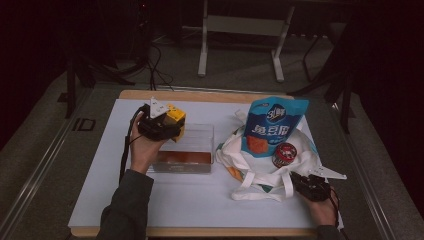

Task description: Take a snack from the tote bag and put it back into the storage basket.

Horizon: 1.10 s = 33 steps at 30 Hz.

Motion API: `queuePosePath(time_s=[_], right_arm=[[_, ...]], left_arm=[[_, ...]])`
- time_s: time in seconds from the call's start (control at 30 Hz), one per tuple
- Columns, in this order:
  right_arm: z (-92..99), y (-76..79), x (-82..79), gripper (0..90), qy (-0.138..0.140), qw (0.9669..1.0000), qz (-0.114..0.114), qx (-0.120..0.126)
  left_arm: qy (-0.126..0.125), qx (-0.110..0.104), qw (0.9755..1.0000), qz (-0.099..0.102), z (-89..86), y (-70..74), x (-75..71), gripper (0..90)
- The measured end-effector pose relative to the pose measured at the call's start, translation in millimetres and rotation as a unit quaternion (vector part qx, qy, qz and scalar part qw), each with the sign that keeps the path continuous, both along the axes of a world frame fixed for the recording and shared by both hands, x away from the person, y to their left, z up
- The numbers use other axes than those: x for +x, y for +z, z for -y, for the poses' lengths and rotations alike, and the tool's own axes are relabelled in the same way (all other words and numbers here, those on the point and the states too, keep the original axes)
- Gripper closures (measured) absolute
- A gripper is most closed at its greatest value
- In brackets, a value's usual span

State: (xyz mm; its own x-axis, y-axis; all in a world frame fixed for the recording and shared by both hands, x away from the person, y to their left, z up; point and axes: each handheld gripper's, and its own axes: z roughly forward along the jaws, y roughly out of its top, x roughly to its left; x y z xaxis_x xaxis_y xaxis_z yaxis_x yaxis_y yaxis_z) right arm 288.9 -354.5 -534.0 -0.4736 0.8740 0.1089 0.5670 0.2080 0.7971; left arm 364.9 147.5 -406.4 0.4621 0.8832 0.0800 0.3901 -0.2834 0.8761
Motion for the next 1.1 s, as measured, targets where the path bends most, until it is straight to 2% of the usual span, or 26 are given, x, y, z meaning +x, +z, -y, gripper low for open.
queuePosePath(time_s=[0.2, 0.6, 0.67, 0.97, 1.1], right_arm=[[0.0, 0.0, 0.0, 76.1, 0.0, 1.0, 0.0, 0.001], [0.0, -0.1, -0.1, 76.1, 0.0, 1.0, 0.0, 0.0], [0.0, -0.1, 0.0, 76.1, 0.0, 1.0, 0.0, 0.0], [-0.1, -0.1, -0.2, 74.9, -0.002, 1.0, 0.001, 0.0], [0.0, -0.1, -0.1, 74.5, -0.003, 1.0, 0.001, 0.0]], left_arm=[[0.009, 0.009, 0.9998, -0.013, -6.6, -10.1, -0.5, 28.5], [0.041, 0.006, 0.9989, -0.02, -24.9, -23.5, 1.5, 28.5], [0.042, 0.012, 0.9988, -0.021, -26.8, -25.3, 0.9, 28.5], [0.044, 0.012, 0.9984, -0.033, -35.9, -37.7, -0.2, 28.5], [0.046, 0.022, 0.998, -0.036, -38.5, -41.8, -1.7, 28.4]])
